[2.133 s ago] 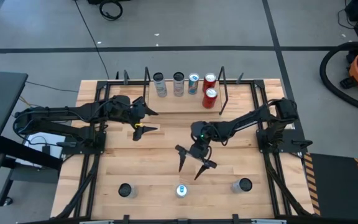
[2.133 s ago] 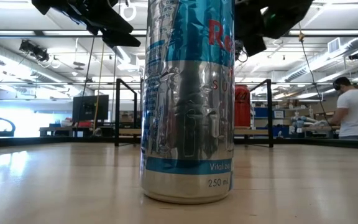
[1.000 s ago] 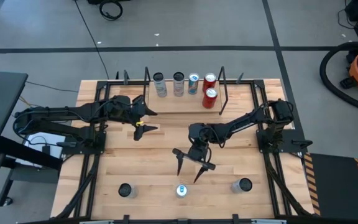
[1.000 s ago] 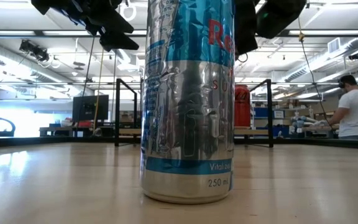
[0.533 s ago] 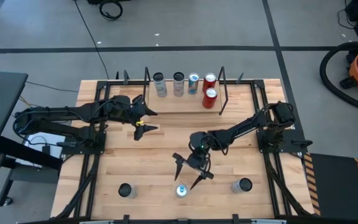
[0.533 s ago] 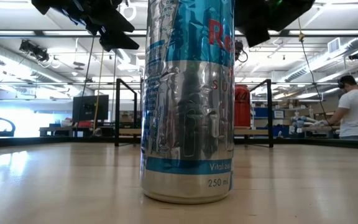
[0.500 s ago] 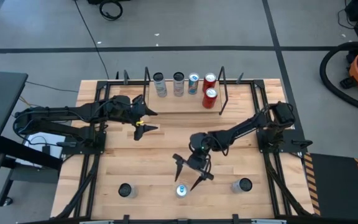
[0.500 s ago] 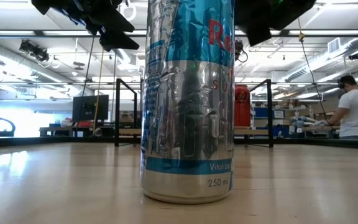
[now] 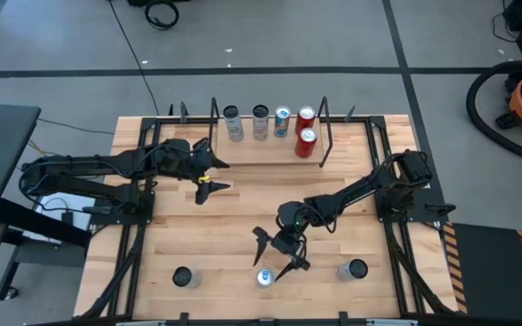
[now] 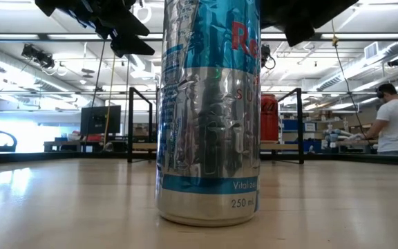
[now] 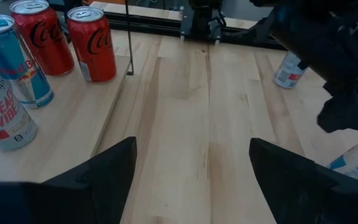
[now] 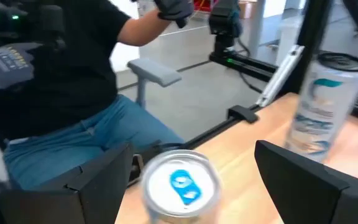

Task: Place canned beverage on shelf
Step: Put the blue soda can on the shelf aligned with the other blue soda can

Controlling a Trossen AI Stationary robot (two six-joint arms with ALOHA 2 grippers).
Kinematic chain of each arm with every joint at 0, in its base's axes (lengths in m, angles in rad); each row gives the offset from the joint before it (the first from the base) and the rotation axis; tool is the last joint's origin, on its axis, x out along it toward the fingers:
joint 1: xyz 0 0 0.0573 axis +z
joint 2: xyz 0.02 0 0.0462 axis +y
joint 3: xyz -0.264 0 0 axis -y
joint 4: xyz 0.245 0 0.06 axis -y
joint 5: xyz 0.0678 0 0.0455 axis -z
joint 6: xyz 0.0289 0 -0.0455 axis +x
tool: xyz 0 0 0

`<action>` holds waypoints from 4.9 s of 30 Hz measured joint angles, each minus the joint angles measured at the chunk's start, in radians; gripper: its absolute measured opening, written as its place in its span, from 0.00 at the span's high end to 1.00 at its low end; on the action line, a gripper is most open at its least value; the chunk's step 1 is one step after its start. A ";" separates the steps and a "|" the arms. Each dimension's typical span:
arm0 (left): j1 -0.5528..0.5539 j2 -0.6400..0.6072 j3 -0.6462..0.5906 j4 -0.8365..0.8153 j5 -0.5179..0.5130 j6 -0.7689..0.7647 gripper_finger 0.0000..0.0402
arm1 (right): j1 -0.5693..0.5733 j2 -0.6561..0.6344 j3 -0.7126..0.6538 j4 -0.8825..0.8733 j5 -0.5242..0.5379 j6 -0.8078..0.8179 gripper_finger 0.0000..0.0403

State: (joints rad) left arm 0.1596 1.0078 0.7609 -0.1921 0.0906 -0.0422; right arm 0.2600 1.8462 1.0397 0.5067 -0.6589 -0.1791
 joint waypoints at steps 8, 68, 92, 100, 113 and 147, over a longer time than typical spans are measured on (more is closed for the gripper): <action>0.000 0.000 0.000 0.000 0.000 0.001 0.22 | 0.016 0.000 0.000 -0.032 0.039 -0.007 0.14; 0.000 0.000 0.000 -0.004 0.000 0.012 0.22 | 0.007 0.103 0.005 0.059 0.021 0.089 0.39; 0.000 0.000 0.000 -0.008 0.000 0.011 0.22 | -0.327 -0.378 0.005 -0.405 0.202 -0.066 0.39; 0.000 0.000 0.000 -0.010 0.000 0.011 0.22 | -0.486 -0.484 0.005 -0.515 0.238 -0.067 0.39; 0.000 0.000 0.000 -0.027 0.000 0.010 0.22 | -0.729 -0.505 -0.014 -0.542 0.204 -0.024 0.39; 0.000 0.000 0.000 -0.037 0.000 0.035 0.22 | -0.872 -0.457 -0.338 -0.123 0.214 0.097 0.39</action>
State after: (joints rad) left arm 0.1595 1.0080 0.7609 -0.2295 0.0908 -0.0067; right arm -0.6121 1.3896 0.7017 0.3837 -0.4453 -0.0818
